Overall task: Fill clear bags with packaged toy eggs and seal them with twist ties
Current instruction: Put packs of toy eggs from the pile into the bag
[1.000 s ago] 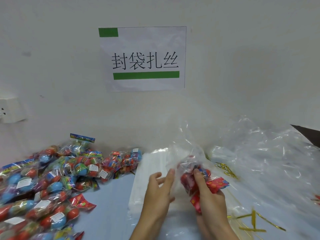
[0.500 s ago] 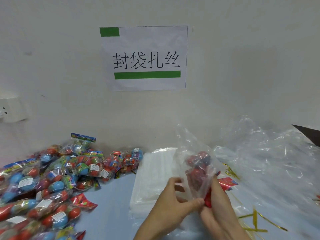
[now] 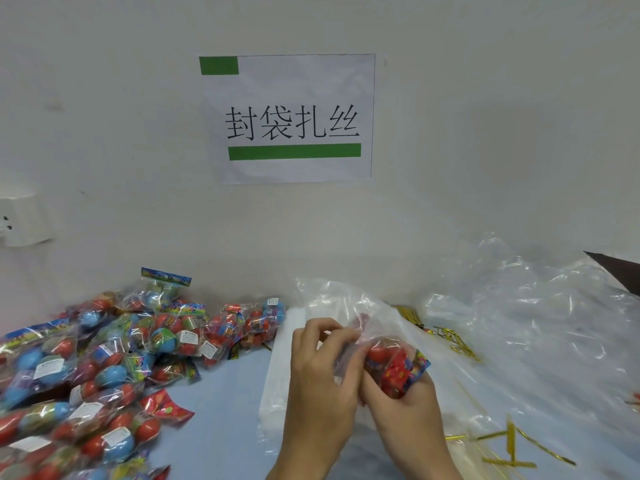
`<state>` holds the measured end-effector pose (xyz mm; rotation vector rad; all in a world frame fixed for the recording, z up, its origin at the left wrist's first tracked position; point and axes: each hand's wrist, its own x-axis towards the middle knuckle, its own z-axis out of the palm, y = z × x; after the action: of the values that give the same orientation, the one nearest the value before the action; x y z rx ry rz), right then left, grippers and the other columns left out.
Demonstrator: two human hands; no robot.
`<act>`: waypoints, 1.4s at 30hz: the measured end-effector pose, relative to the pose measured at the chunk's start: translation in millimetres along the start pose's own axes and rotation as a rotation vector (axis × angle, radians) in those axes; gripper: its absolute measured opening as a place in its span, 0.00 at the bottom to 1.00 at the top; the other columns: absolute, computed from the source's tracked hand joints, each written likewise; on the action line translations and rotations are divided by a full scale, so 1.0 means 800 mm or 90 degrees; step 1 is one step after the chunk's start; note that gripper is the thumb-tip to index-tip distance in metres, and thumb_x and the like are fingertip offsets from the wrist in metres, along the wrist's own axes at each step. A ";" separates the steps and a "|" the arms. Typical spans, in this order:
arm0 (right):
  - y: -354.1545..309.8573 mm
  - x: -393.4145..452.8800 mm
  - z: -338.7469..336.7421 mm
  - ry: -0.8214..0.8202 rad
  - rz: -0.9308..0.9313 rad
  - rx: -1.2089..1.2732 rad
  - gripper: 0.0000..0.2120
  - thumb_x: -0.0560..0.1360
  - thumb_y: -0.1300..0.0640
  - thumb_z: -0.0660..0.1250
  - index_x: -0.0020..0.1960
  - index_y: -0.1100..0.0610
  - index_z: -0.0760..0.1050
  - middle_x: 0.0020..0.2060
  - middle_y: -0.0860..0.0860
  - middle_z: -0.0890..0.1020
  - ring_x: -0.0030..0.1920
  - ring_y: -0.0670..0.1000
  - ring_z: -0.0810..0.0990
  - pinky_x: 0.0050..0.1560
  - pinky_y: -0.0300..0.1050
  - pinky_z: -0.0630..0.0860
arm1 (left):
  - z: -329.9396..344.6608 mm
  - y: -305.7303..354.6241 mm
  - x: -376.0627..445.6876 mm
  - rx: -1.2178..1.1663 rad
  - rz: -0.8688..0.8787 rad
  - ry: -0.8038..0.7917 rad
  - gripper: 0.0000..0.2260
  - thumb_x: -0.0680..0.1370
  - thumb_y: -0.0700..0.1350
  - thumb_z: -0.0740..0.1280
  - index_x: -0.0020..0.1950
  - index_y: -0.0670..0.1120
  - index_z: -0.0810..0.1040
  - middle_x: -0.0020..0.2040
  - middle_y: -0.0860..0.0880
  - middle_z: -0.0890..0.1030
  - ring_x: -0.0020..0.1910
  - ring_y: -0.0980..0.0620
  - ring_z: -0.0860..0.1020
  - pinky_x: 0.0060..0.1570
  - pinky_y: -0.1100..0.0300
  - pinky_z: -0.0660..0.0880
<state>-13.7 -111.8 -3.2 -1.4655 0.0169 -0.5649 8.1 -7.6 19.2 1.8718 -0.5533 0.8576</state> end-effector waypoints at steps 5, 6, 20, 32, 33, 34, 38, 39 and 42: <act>0.005 0.002 -0.003 -0.008 0.023 -0.053 0.09 0.69 0.65 0.77 0.47 0.56 0.83 0.38 0.47 0.87 0.40 0.43 0.85 0.39 0.31 0.76 | 0.001 0.014 0.002 -0.030 0.072 -0.030 0.04 0.76 0.47 0.70 0.44 0.49 0.83 0.43 0.59 0.78 0.45 0.58 0.76 0.46 0.68 0.73; 0.007 0.003 -0.003 -0.017 0.020 -0.077 0.11 0.72 0.67 0.74 0.48 0.53 0.83 0.40 0.43 0.87 0.42 0.39 0.85 0.41 0.28 0.75 | 0.001 0.017 0.001 -0.039 0.089 -0.046 0.04 0.76 0.47 0.70 0.44 0.49 0.84 0.42 0.57 0.78 0.44 0.56 0.77 0.45 0.64 0.75; 0.005 0.011 -0.017 0.113 0.113 -0.017 0.06 0.67 0.65 0.77 0.35 0.61 0.81 0.24 0.50 0.80 0.23 0.43 0.75 0.29 0.38 0.72 | -0.003 0.014 0.002 -0.027 -0.008 0.045 0.06 0.75 0.50 0.73 0.51 0.55 0.84 0.45 0.60 0.74 0.48 0.59 0.74 0.46 0.74 0.68; 0.003 -0.002 -0.004 0.090 -0.032 -0.214 0.14 0.72 0.64 0.74 0.39 0.48 0.75 0.27 0.41 0.80 0.34 0.32 0.80 0.34 0.26 0.71 | 0.009 0.023 -0.001 -0.037 0.138 -0.050 0.07 0.77 0.49 0.67 0.47 0.51 0.85 0.46 0.56 0.78 0.49 0.55 0.75 0.48 0.67 0.73; 0.004 -0.002 -0.004 0.109 -0.034 -0.221 0.16 0.72 0.64 0.74 0.38 0.46 0.73 0.26 0.40 0.78 0.33 0.33 0.80 0.34 0.25 0.70 | 0.011 0.024 -0.003 -0.054 0.144 -0.055 0.07 0.77 0.48 0.67 0.47 0.50 0.85 0.46 0.55 0.78 0.48 0.55 0.76 0.47 0.64 0.74; 0.004 -0.002 -0.004 0.123 -0.034 -0.231 0.18 0.72 0.64 0.75 0.37 0.45 0.71 0.27 0.39 0.76 0.31 0.37 0.79 0.34 0.24 0.70 | 0.012 0.025 -0.004 -0.068 0.144 -0.060 0.07 0.77 0.47 0.68 0.47 0.50 0.86 0.46 0.54 0.78 0.48 0.54 0.77 0.46 0.62 0.75; 0.003 -0.002 -0.003 0.150 -0.041 -0.230 0.15 0.72 0.58 0.76 0.37 0.45 0.70 0.25 0.42 0.77 0.30 0.39 0.76 0.34 0.26 0.70 | 0.011 0.026 -0.007 -0.110 0.079 -0.054 0.07 0.76 0.47 0.71 0.50 0.48 0.87 0.47 0.53 0.80 0.50 0.57 0.79 0.49 0.60 0.77; 0.002 -0.002 -0.002 0.147 -0.046 -0.206 0.12 0.70 0.52 0.76 0.38 0.46 0.72 0.25 0.43 0.79 0.30 0.38 0.78 0.33 0.26 0.70 | 0.010 0.028 -0.007 -0.125 0.058 -0.030 0.08 0.76 0.50 0.70 0.51 0.49 0.86 0.48 0.53 0.79 0.51 0.57 0.79 0.50 0.63 0.77; 0.001 -0.004 -0.003 0.119 -0.045 -0.154 0.16 0.64 0.41 0.78 0.41 0.49 0.76 0.33 0.35 0.82 0.34 0.35 0.80 0.34 0.26 0.71 | 0.006 0.032 -0.005 -0.131 -0.048 0.113 0.06 0.77 0.55 0.69 0.51 0.56 0.79 0.51 0.56 0.75 0.53 0.57 0.76 0.50 0.69 0.72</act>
<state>-17.0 -112.5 -5.5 -1.6482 0.1864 -0.7767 -10.7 -22.7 29.7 1.6029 -0.4401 0.8719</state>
